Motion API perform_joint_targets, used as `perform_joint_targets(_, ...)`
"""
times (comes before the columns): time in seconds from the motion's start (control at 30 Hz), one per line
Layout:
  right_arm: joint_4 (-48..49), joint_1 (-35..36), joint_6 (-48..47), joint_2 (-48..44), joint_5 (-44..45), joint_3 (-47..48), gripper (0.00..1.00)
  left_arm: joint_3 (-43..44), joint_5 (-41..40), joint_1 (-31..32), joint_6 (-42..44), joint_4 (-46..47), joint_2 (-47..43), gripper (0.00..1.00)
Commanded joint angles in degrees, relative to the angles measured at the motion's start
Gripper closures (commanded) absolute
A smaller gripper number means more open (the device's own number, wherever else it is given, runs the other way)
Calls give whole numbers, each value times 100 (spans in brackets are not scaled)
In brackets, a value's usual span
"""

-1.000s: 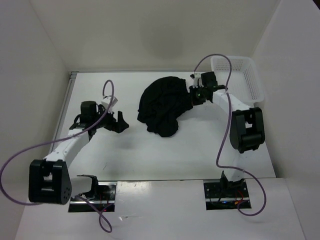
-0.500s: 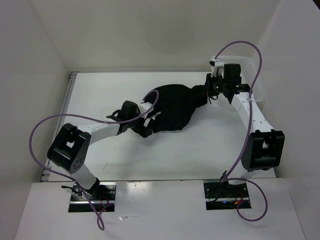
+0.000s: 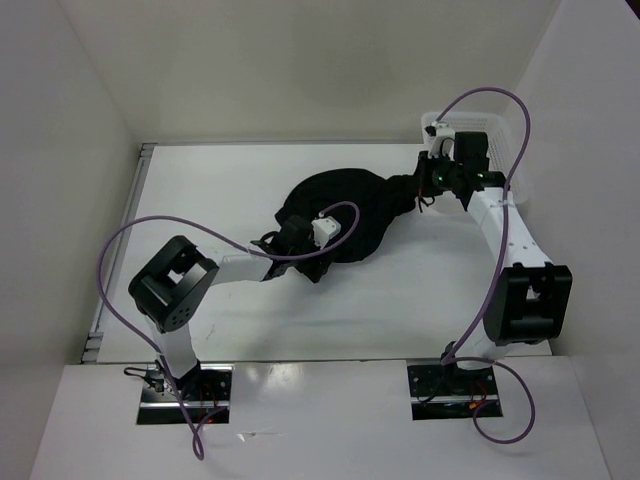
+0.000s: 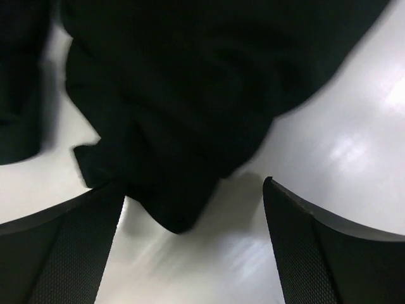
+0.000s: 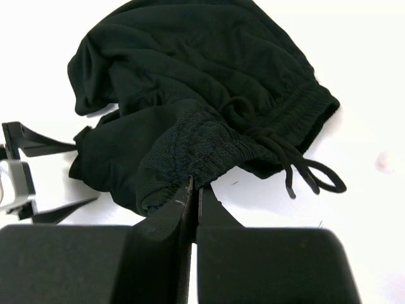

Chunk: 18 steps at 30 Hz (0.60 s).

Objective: Fold and stack the shorts
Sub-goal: Flatten the shorts out

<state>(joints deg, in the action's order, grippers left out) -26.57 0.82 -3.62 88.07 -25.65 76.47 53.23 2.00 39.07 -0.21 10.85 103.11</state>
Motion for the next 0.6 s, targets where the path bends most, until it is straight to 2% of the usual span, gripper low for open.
perform_joint_targets(0.0, 231, -169, 142, -343, -204, 0, 100, 248, -437, -49, 21, 101, 253, 10)
perform_joint_targets(0.07, 231, -170, 142, -396, -204, 0, 100, 310, -437, -49, 21, 101, 306, 23)
perform_joint_targets(0.1, 231, -170, 142, -396, -204, 0, 100, 311, -437, -49, 21, 101, 306, 45)
perform_joint_targets(0.2, 231, -231, 142, -396, -256, -62, 100, 311, -490, -49, 21, 224, 359, 82)
perform_joint_targets(0.23, 231, -231, 142, -396, -309, -62, 100, 258, -560, -49, 21, 224, 281, 100)
perform_joint_targets(0.33, 231, -231, 142, -203, -309, 182, 100, 258, -779, -215, 21, 224, -53, 100)
perform_joint_targets(0.43, 231, -162, 142, 69, -362, 656, 100, 433, -1148, -732, 21, -100, -615, 100)
perform_joint_targets(0.57, 231, -47, 142, 316, -589, 1308, 100, 1065, -1202, -1821, 21, -1065, -1353, 100)
